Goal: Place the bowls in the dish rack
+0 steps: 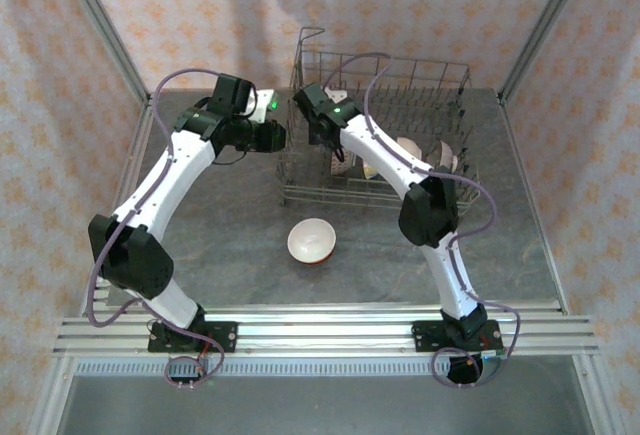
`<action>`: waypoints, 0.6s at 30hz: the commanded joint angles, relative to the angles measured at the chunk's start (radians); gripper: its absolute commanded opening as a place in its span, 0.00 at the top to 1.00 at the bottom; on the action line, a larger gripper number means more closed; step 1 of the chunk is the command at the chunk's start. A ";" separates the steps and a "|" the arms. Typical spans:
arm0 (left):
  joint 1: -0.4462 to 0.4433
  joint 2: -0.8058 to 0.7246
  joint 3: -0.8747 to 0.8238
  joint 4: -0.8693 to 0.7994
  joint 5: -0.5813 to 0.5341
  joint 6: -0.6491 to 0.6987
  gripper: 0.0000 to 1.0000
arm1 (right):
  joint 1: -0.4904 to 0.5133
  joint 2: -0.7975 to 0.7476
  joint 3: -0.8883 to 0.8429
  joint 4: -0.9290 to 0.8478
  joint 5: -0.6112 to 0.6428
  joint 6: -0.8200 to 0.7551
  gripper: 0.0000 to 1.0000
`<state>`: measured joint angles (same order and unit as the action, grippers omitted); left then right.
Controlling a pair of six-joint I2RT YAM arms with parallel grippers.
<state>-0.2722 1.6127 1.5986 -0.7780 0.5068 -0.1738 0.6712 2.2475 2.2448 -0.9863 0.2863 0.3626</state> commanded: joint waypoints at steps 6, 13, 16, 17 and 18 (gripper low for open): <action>-0.020 -0.109 -0.064 -0.095 -0.068 0.066 0.77 | 0.011 -0.087 0.064 -0.026 0.049 -0.077 0.17; -0.125 -0.214 -0.167 -0.138 -0.089 0.090 0.77 | 0.011 -0.187 0.075 0.002 -0.003 -0.155 0.13; -0.201 -0.242 -0.214 -0.121 -0.113 0.059 0.76 | 0.012 -0.232 0.079 0.004 -0.031 -0.183 0.11; -0.229 -0.250 -0.233 -0.106 -0.116 0.043 0.75 | 0.011 -0.247 0.078 -0.004 -0.035 -0.190 0.11; -0.256 -0.257 -0.256 -0.087 -0.125 0.028 0.75 | 0.011 -0.259 0.074 -0.014 -0.035 -0.191 0.11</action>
<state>-0.4782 1.3796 1.3857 -0.8730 0.4221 -0.1150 0.6758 2.0651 2.2879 -0.9867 0.2581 0.2111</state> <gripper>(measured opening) 0.250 0.893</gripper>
